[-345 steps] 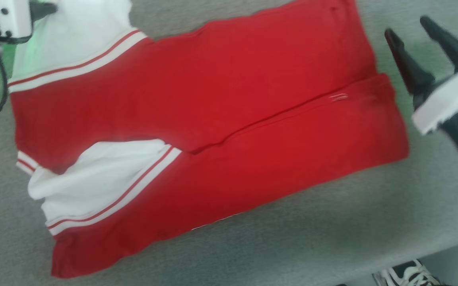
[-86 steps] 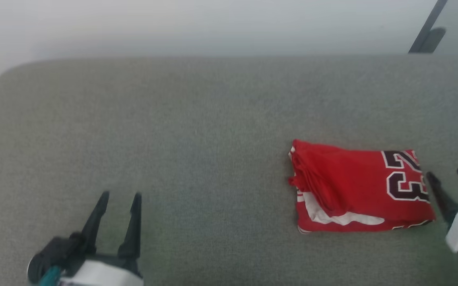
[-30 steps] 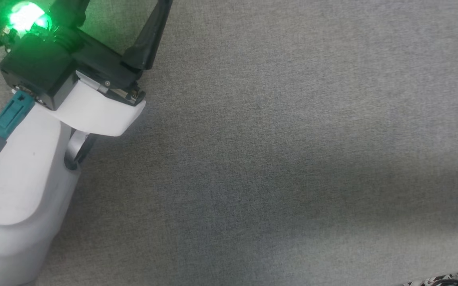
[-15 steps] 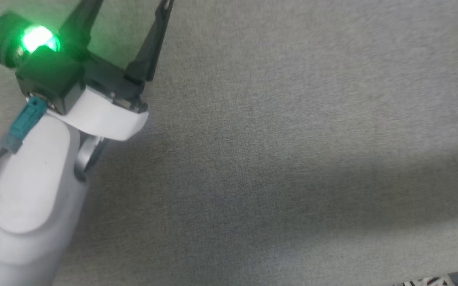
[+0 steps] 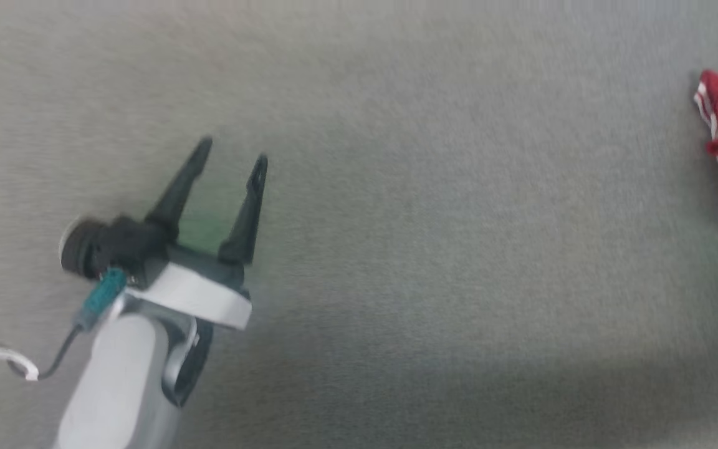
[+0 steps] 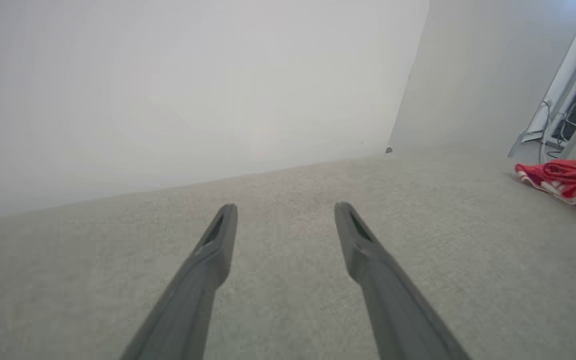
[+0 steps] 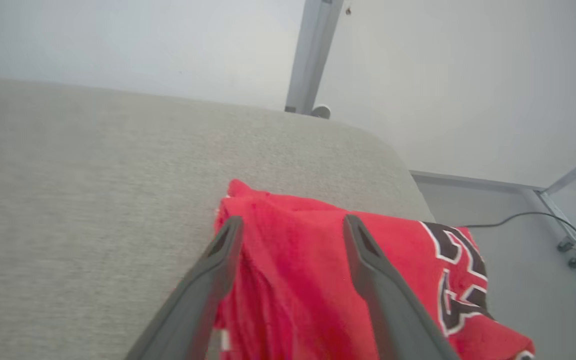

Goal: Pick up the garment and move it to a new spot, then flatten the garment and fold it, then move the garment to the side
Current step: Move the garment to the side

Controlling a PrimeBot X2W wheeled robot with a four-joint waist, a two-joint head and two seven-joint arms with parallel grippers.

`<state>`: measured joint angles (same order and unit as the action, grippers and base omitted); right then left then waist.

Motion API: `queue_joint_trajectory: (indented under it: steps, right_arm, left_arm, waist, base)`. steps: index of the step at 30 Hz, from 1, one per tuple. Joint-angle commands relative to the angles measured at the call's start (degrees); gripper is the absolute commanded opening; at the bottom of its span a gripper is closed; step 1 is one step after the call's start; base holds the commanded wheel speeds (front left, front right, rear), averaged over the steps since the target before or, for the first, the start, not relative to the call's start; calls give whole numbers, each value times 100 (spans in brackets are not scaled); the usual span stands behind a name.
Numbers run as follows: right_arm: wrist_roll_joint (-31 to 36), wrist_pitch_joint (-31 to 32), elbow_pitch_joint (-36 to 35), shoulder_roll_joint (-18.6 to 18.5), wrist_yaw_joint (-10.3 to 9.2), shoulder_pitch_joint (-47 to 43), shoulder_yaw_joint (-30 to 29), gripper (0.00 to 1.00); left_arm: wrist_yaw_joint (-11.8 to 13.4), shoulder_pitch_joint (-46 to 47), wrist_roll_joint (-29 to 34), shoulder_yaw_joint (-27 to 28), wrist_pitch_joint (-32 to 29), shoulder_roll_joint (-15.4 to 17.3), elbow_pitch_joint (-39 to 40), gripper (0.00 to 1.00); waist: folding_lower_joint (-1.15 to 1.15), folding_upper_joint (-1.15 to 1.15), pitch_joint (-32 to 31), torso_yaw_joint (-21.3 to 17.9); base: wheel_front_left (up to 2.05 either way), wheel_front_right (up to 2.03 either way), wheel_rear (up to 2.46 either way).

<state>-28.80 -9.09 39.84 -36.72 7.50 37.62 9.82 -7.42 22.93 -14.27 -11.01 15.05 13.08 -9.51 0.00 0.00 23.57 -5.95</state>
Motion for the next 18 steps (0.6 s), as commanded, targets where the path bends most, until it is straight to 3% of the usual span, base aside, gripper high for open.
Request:
queue_joint_trajectory:
  steps: [1,18]
  right_arm:
    - [-84,-137,-130,123,-1,-209,98,100]
    - [-49,-559,-906,1051,-1,-1668,567,100]
  left_arm:
    - [-10,-251,-52,122,16,-87,-62,100]
    - [-10,-1763,-56,990,17,-509,-255,100]
  waist:
    - [0,0,-507,396]
    - [0,0,-1728,882]
  base:
    - [0,0,0]
    - [0,0,0]
